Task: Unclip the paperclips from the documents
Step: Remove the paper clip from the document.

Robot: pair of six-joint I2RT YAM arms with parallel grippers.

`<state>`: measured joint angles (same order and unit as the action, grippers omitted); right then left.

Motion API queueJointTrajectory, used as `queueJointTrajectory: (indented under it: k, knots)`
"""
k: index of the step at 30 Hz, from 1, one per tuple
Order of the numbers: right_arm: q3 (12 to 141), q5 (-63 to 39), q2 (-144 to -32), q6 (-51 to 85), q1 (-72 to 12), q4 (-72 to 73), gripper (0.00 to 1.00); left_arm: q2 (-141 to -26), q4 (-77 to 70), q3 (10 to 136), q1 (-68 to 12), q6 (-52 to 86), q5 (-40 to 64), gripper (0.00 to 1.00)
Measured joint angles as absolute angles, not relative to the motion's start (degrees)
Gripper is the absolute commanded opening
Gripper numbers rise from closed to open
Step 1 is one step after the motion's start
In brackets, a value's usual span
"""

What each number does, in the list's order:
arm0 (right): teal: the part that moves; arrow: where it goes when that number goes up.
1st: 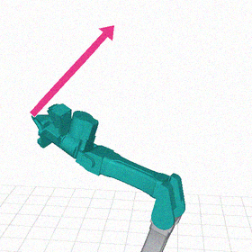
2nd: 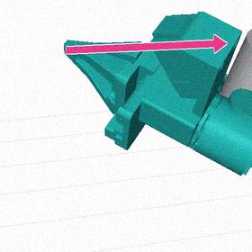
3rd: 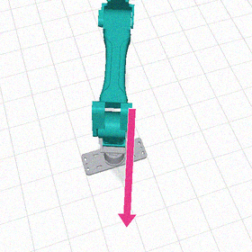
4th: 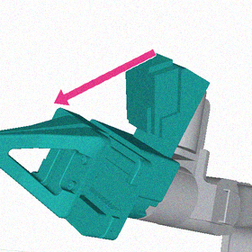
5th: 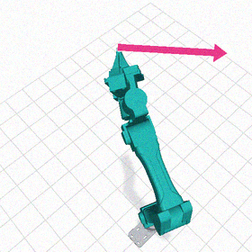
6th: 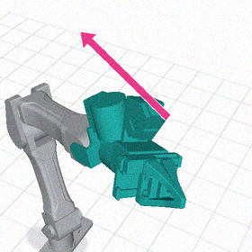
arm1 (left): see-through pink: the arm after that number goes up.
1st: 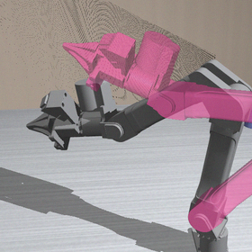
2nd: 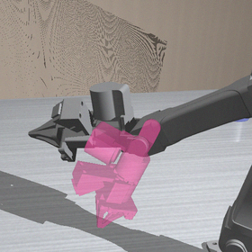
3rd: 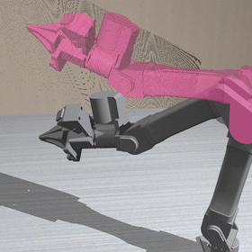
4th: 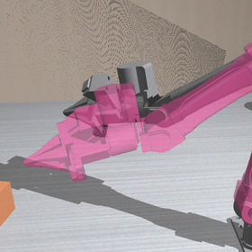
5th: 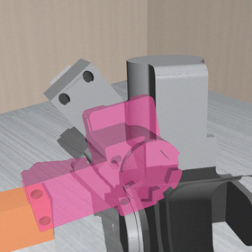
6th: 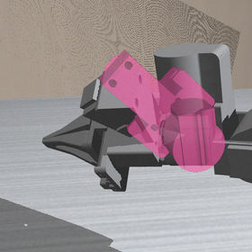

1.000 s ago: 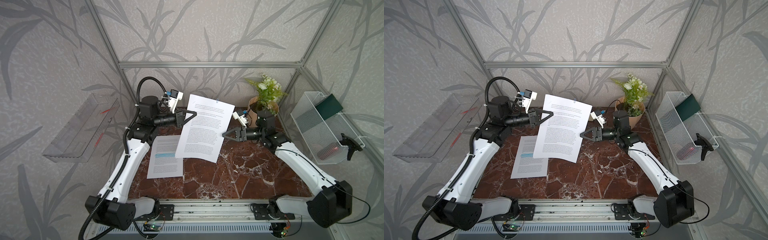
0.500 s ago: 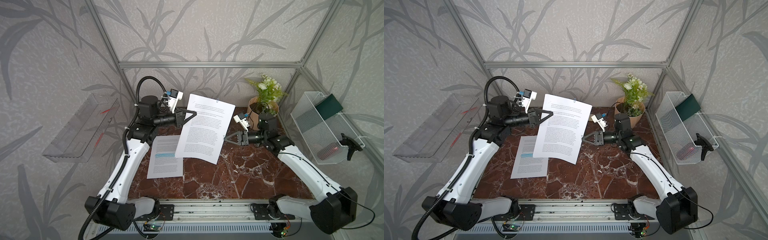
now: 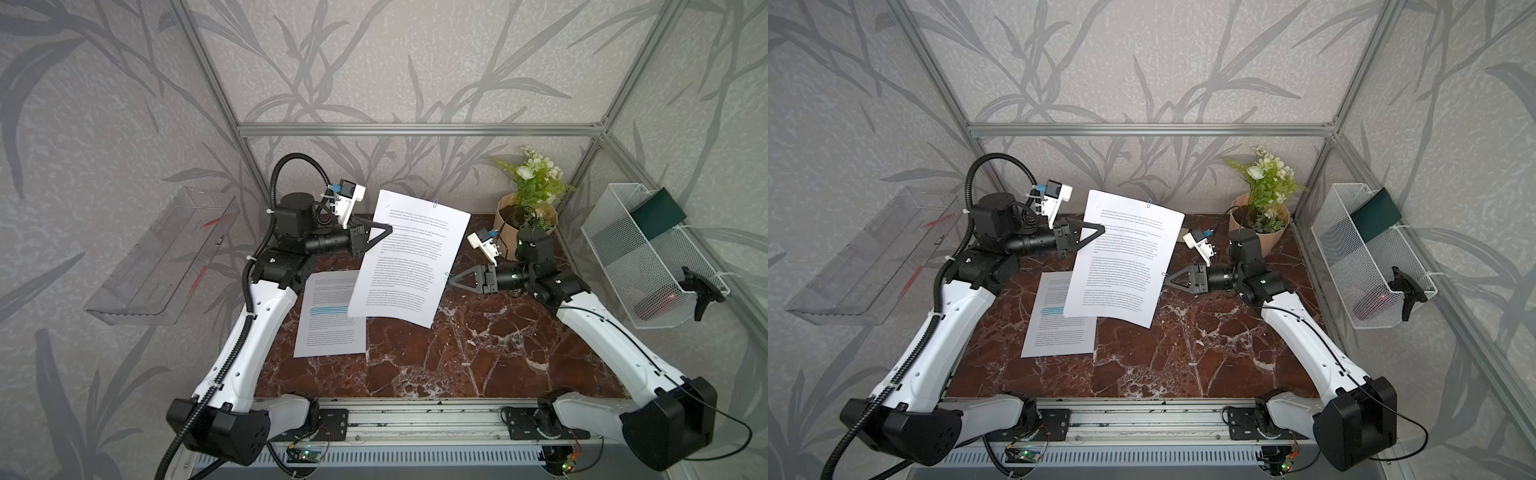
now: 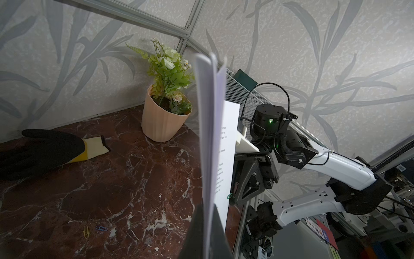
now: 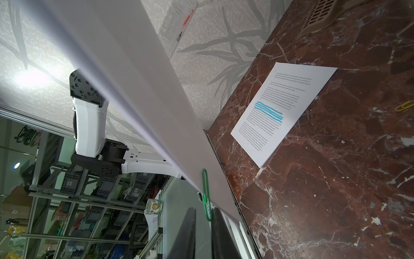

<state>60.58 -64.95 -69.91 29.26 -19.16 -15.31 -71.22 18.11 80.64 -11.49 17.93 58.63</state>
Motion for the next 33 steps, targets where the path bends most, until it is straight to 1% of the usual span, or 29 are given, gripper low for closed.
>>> queueJointTrajectory:
  k: [3,5,8,13,16,17,19,20,24,27,30,31,33]
  knots:
    - [60.6,-65.0,-69.5,29.1,-19.1,-15.4,0.17,-70.9,18.3,80.6,-11.4,17.9,58.6,0.00]
    - [60.6,-65.0,-69.3,29.1,-19.1,-15.3,0.15,-70.7,18.4,80.6,-11.4,17.9,58.6,0.00]
    - [60.6,-64.9,-69.2,29.4,-19.1,-15.2,0.10,-70.5,18.4,80.6,-11.4,17.9,58.7,0.00]
    - [60.6,-65.0,-69.2,30.0,-19.1,-14.8,0.00,-70.5,18.4,80.6,-11.4,18.0,58.7,0.00]
    - [60.6,-65.0,-69.2,30.2,-19.1,-14.3,0.00,-70.4,18.4,80.6,-11.4,18.0,58.7,0.00]
    - [60.6,-65.0,-69.2,30.3,-19.1,-14.2,0.03,-70.4,18.4,80.6,-11.4,17.9,58.7,0.00]
    - [60.6,-65.0,-69.2,30.5,-19.1,-13.8,0.22,-70.3,18.4,80.6,-11.4,18.0,58.7,0.00]
    - [60.6,-65.0,-69.2,30.4,-19.1,-13.7,0.27,-70.1,18.4,80.5,-11.4,17.9,58.7,0.00]
    - [60.6,-64.9,-69.3,30.9,-19.1,-12.8,0.28,-69.7,18.4,80.5,-11.3,17.9,59.1,0.00]
    - [60.6,-64.9,-69.5,31.9,-19.1,-11.4,0.24,-69.5,18.3,80.4,-11.2,18.0,59.4,0.00]
    - [60.6,-64.9,-69.6,32.5,-19.1,-10.3,0.24,-69.5,18.0,80.2,-11.2,18.0,59.7,0.00]
    - [60.6,-64.9,-69.7,32.7,-19.1,-10.1,0.24,-69.5,18.0,80.1,-11.2,18.0,59.7,0.00]
    - [60.6,-64.7,-69.8,32.8,-19.1,-9.9,0.30,-69.5,18.0,80.1,-11.2,18.0,59.9,0.00]
